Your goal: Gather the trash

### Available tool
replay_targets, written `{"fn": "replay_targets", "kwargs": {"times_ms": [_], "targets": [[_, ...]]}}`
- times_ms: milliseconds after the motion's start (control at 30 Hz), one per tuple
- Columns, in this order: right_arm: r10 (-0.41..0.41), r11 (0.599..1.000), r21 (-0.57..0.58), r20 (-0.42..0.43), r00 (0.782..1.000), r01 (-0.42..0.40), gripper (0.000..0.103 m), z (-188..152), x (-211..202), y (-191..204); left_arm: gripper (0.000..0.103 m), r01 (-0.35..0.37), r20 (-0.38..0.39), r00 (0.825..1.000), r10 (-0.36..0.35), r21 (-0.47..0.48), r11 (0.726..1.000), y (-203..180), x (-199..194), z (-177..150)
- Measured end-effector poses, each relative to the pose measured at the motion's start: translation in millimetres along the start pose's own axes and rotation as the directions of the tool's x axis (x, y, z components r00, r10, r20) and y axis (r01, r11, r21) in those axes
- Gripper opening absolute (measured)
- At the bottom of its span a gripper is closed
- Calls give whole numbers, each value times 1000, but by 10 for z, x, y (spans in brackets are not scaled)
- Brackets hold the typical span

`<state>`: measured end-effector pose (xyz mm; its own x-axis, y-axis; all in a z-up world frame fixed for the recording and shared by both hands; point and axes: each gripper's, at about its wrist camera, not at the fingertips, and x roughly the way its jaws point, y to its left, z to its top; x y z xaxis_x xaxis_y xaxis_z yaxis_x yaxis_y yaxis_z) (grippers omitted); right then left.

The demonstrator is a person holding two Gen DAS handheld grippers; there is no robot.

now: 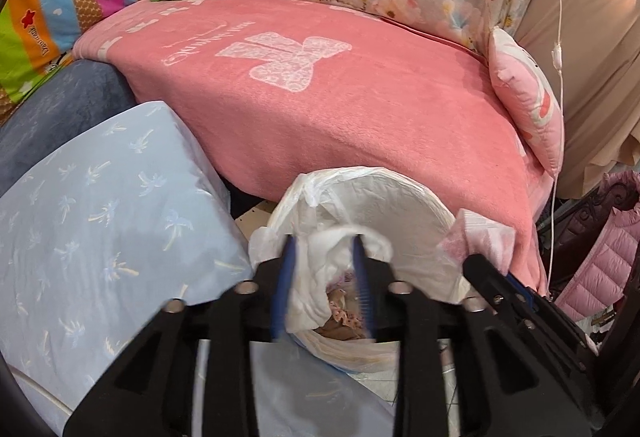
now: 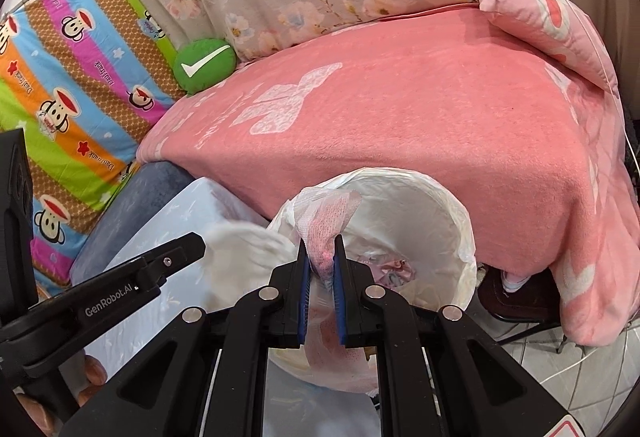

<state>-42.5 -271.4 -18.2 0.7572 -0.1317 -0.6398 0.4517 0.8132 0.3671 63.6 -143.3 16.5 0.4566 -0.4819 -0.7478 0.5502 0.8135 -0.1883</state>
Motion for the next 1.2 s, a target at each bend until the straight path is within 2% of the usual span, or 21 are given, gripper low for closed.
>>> {"fn": "replay_targets", "kwargs": {"times_ms": [33,67,533,667,833,933,1200], "targets": [[1,1000,3,1,1000,-1,10,5,4,-3,48,-8,9,1000,8,-5,1000,17,-8,0],[2,1000,4,1,1000,-2,10,9,9,-2,52,-15,18,1000,15,-8,1000,28,-13,2],[16,999,-45,-4,1000,-17,10,143,193,243,55,-85,36,996,86,-19,996,257,-52,-37],[17,998,-56,-8,1000,-18,15,165,255,299,57,-96,30,995,97,-30,995,327,-43,-45],[16,998,-59,-22,1000,-17,17,149,307,353,64,-117,33,992,119,-39,992,396,-42,-68],[9,998,-67,-18,1000,-10,23,129,298,386,67,-128,35,991,130,-41,991,423,-39,-79],[9,997,-75,-18,1000,-10,23,132,287,423,68,-134,29,990,136,-55,989,511,-35,-109]]}}
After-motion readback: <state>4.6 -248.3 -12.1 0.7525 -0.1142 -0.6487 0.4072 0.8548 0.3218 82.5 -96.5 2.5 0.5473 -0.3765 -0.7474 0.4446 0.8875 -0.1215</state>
